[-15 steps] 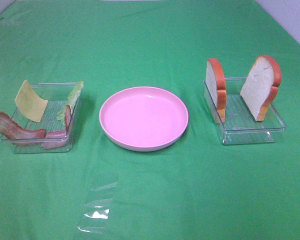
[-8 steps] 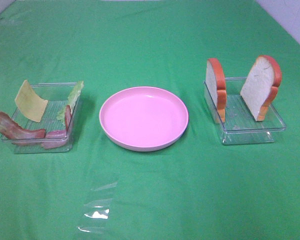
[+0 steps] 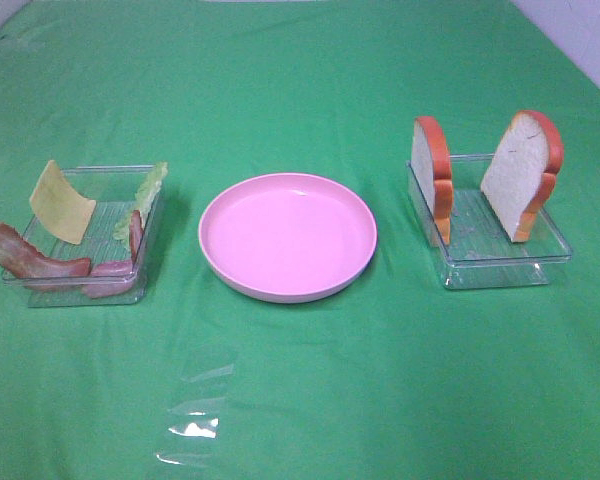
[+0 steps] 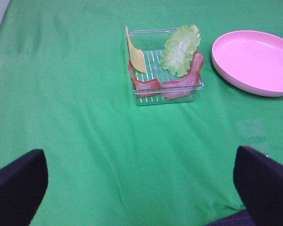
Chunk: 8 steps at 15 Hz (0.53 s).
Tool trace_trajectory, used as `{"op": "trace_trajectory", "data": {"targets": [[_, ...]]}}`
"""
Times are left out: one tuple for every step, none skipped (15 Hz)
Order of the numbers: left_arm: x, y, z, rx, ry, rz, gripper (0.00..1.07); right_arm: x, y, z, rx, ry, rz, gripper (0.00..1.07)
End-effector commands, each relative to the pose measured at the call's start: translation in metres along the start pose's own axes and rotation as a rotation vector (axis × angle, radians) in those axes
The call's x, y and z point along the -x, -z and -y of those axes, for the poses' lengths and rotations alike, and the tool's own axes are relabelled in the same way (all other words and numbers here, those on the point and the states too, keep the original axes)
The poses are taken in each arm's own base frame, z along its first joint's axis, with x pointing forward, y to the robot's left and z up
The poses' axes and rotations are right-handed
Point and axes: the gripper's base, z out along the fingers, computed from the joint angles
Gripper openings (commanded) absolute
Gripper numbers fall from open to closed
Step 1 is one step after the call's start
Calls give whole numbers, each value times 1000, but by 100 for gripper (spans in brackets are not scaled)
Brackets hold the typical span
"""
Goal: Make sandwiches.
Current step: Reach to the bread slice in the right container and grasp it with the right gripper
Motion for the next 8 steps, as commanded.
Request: {"op": "trace_trajectory", "data": {"targets": [[-1,1,1,-6,4,16,100,21,-15,-2,2,6,-76,96],[-1,1,1,-6,4,16,100,32,-23,-3,5,11,-131,95],[-1,1,1,-6,4,16,100,43,-31,-4,7,13,-178,95],[-1,1,1,-6,4,16,100,53,-40,-5,10,13,-234,94],[-1,1,1,-6,4,16,100,62,-48,-5,12,13,-277,94],[-1,1,1,-6,4,16,100,72,-57,-6,15,19,-311,94],[-1,1,1,-6,4,16,100,80,-64,-6,20,29,-340,93],[-1,1,1,-6,4,16,100,84,-67,-7,24,31,-352,93]]}}
